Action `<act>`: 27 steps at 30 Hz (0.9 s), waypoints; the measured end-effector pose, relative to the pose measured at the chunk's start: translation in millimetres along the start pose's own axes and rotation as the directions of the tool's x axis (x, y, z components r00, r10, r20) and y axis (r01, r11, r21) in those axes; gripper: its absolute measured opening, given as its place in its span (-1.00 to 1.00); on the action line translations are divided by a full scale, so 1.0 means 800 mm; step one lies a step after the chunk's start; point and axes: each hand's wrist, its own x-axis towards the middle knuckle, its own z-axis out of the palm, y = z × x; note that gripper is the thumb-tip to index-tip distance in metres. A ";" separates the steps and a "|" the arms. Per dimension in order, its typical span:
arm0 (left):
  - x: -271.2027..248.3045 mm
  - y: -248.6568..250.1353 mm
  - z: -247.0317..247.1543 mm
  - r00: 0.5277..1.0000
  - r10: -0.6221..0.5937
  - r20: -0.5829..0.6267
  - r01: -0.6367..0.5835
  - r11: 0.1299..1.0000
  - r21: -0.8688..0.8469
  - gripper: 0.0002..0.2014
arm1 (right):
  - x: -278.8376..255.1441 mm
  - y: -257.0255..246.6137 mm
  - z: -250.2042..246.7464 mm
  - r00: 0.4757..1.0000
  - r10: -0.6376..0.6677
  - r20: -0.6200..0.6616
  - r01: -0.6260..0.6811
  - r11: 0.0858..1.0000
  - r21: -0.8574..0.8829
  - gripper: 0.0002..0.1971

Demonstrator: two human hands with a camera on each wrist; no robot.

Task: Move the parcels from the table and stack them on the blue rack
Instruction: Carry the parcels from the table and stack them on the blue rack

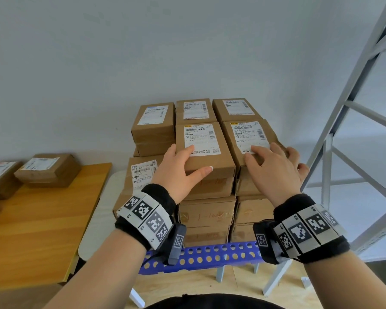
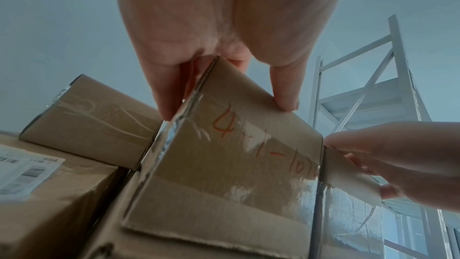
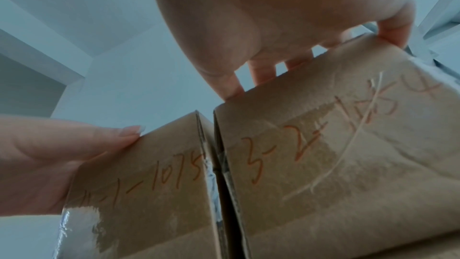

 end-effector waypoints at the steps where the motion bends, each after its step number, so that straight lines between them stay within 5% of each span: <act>1: 0.000 0.000 -0.001 1.000 0.000 0.003 0.000 1.000 -0.001 -0.22 | 0.000 0.000 -0.001 1.000 -0.001 0.003 0.001 1.000 0.001 -0.57; 14: -0.002 0.008 -0.008 0.999 -0.042 0.003 0.042 0.999 0.009 -0.33 | -0.007 -0.006 -0.013 0.999 0.006 0.048 -0.006 1.000 0.007 -0.55; 20: -0.011 0.017 -0.011 0.999 -0.026 -0.043 0.026 1.000 0.006 -0.40 | -0.018 -0.011 -0.020 0.995 -0.103 -0.012 0.103 0.990 0.098 -0.55; 27: -0.053 0.003 -0.041 0.977 -0.012 -0.212 0.014 1.000 0.012 -0.50 | -0.047 -0.054 -0.011 0.906 -0.377 -0.191 0.419 0.738 0.530 -0.74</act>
